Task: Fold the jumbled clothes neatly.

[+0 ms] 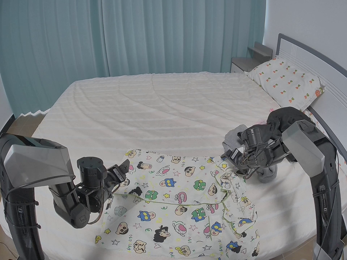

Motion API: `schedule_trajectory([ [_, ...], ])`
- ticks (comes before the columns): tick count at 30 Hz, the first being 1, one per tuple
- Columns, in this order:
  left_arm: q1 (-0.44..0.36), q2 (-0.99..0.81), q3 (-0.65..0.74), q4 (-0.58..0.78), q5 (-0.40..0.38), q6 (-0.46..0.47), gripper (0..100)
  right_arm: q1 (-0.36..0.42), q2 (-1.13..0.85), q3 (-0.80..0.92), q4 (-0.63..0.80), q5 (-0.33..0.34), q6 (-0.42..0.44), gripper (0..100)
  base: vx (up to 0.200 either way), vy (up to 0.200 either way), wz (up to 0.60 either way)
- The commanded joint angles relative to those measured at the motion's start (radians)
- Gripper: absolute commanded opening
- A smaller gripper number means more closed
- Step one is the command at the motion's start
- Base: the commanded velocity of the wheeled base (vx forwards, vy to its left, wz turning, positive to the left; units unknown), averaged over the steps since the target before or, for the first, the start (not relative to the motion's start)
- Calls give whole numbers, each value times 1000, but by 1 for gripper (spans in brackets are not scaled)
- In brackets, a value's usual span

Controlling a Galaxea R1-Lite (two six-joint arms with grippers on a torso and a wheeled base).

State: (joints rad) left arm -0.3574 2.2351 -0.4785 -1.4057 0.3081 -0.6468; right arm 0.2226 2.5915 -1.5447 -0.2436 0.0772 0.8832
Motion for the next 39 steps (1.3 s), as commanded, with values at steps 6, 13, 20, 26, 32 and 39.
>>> schedule_trajectory([
  [6,0,6,-3,1,0,1,100,1,108,-276,-60,-50,56,100,0,0,0],
  [13,-2,6,-11,1,-1,1,100,-8,107,-371,-230,-48,77,100,0,0,0],
  [20,0,28,-9,1,-1,1,100,-17,125,-433,-200,-56,62,100,0,0,0],
  [26,0,23,0,1,0,1,100,-32,58,-347,-115,-70,51,100,0,0,0],
  [32,2,-26,61,-1,-12,-4,100,-65,-159,57,-109,-43,-98,100,0,0,0],
  [39,-6,-161,150,-2,-81,-137,100,-158,-461,607,-229,136,-247,100,0,0,0],
])
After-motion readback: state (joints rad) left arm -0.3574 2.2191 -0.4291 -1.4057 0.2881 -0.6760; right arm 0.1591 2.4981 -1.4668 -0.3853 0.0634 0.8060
